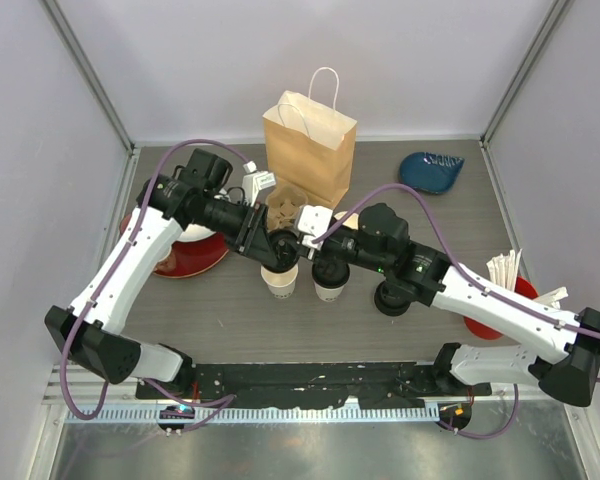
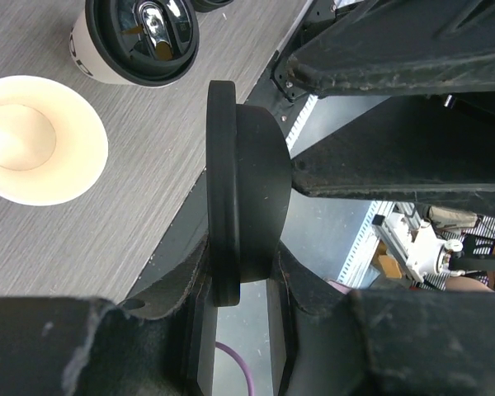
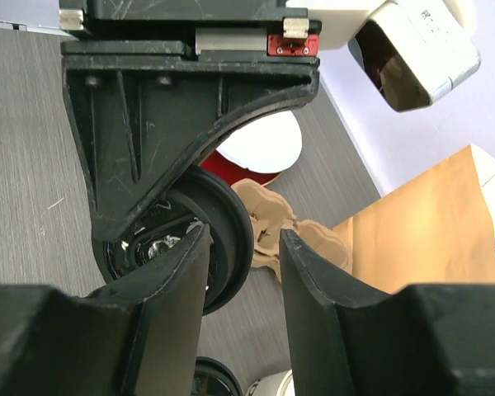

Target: Pack the takeout coffee

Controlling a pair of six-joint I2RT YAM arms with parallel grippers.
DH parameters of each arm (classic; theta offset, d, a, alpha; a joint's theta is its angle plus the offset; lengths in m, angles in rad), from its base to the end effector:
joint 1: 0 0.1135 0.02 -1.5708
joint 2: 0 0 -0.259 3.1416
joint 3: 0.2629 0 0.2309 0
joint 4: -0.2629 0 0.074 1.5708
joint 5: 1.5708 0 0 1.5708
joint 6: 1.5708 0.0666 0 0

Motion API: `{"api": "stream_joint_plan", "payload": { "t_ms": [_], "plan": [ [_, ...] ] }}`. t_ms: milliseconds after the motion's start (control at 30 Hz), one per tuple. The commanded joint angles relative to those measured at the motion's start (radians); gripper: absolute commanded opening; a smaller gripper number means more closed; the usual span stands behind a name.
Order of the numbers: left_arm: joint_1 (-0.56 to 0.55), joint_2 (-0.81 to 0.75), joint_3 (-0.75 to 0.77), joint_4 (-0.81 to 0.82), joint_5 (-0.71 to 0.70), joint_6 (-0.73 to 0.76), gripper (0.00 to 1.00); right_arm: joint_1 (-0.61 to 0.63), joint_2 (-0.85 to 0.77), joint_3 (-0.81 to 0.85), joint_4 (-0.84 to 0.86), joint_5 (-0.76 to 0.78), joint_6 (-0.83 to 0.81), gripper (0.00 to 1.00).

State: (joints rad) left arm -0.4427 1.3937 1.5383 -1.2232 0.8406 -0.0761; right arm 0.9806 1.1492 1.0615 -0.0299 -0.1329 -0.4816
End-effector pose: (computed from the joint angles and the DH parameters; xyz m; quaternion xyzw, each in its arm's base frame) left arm 0.1977 -0.1486 0.3556 0.2591 0.8525 -0.4396 0.1135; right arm 0.1487 0.2379 0.3736 -0.5308 0.5257 0.2118 0.6301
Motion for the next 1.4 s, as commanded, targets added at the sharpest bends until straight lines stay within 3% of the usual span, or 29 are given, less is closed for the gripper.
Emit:
{"api": "stream_joint_plan", "payload": {
  "t_ms": [0,667,867,967,1000,1100,1267,1367],
  "plan": [
    [-0.001,-0.022,0.014,0.024,0.049,-0.013,0.03,0.010,0.032,0.080,0.036,-0.042,-0.020,0.44],
    [0.001,-0.005,0.031,-0.009,0.074,0.044,0.04,0.013,0.107,0.173,-0.177,-0.071,-0.081,0.31],
    [-0.001,0.008,0.040,-0.047,0.088,0.072,0.08,0.013,0.110,0.172,-0.176,-0.086,-0.086,0.14],
    [-0.001,0.019,0.059,-0.064,0.043,0.072,0.24,0.013,0.110,0.172,-0.191,-0.056,-0.069,0.04],
    [-0.001,0.024,0.066,-0.070,0.022,0.072,0.37,0.013,0.112,0.173,-0.202,-0.031,-0.063,0.01],
    [0.002,0.028,0.103,-0.097,-0.093,0.110,0.61,0.015,0.119,0.186,-0.245,0.005,-0.020,0.01],
    [0.038,0.024,0.117,-0.117,-0.234,0.119,0.88,0.015,0.148,0.186,-0.291,0.102,0.055,0.01],
    [0.074,0.028,0.146,-0.137,-0.334,0.130,0.92,0.015,0.214,0.235,-0.356,0.186,0.142,0.01]
  ]
}}
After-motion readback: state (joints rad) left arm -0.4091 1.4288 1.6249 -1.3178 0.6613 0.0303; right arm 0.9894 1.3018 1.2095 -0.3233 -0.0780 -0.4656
